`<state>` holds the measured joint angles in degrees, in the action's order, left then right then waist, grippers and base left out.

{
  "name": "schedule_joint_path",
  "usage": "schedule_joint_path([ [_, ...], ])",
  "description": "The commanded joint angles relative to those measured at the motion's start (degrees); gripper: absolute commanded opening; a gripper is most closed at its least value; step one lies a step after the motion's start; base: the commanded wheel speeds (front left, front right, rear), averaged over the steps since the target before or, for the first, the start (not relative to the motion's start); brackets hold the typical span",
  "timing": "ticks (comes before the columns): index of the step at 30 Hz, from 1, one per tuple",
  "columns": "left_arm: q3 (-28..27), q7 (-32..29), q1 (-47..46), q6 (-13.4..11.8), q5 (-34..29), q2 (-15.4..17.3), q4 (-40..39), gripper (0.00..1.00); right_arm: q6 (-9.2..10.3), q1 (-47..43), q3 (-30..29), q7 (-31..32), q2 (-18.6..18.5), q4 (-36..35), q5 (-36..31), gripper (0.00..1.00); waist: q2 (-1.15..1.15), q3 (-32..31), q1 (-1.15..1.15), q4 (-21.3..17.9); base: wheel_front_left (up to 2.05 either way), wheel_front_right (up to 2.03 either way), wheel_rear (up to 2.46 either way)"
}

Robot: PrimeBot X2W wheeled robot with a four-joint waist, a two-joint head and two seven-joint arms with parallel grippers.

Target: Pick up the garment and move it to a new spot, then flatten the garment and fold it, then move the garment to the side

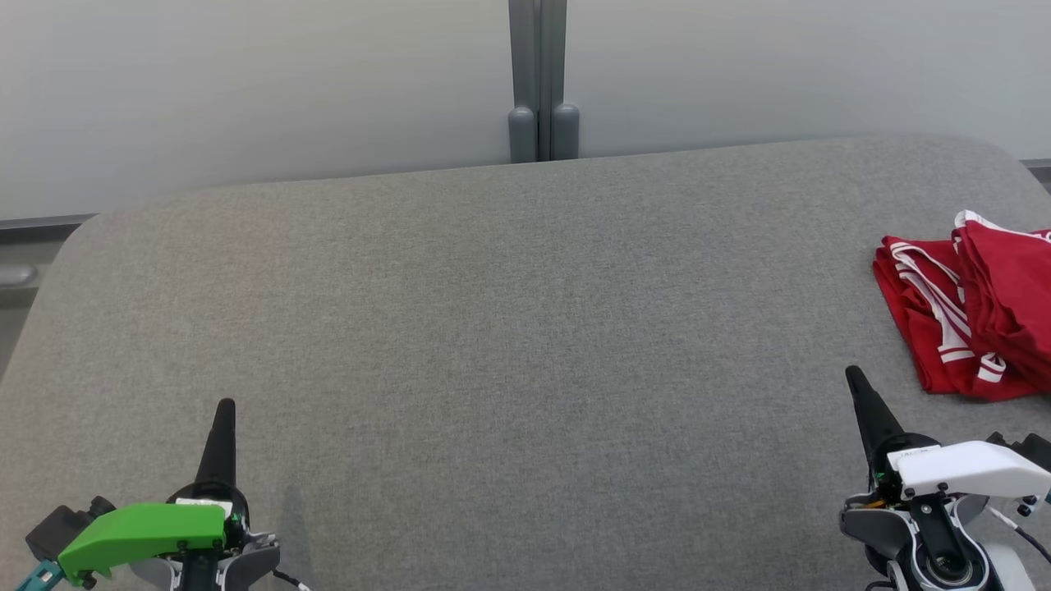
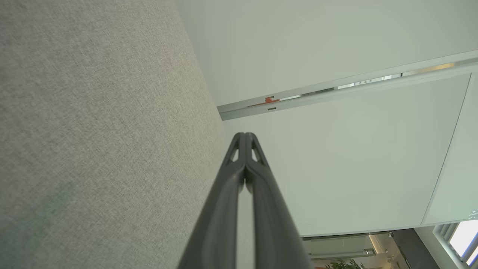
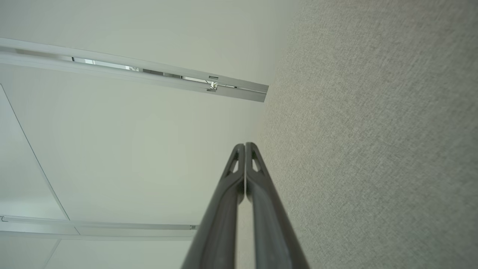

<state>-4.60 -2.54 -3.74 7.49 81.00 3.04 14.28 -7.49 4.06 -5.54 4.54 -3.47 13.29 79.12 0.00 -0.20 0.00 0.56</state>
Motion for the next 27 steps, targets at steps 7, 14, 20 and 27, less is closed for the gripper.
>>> schedule_joint_path([
  [7, -0.56, -1.11, -1.68, 0.00, 3.64, 0.50, -0.38, 0.00, -0.01, 1.44, -0.43, 0.78, 0.11, 0.12, 4.04, 0.00, 0.00, 0.09, 0.00, -0.13, 0.00, 0.00, 0.00],
  [14, -0.87, -1.95, -2.02, 0.00, 6.29, 0.47, -0.36, 0.00, -0.01, 1.74, -0.64, 1.18, 0.26, 0.35, 7.00, 0.00, 0.00, 0.17, 0.00, -0.25, 0.00, 0.00, 0.00],
  [20, -1.14, -2.61, -2.48, 0.00, 8.32, 0.45, -0.36, 0.00, -0.01, 2.05, -0.82, 1.55, 0.38, 0.52, 9.39, 0.00, 0.00, 0.24, 0.00, -0.36, 0.00, 0.00, 0.00],
  [27, -1.43, -3.42, -2.75, 0.00, 10.79, 0.43, -0.31, 0.00, 0.00, 2.35, -0.99, 1.92, 0.55, 0.71, 12.02, 0.00, 0.00, 0.32, 0.00, -0.48, 0.00, 0.00, 0.00],
])
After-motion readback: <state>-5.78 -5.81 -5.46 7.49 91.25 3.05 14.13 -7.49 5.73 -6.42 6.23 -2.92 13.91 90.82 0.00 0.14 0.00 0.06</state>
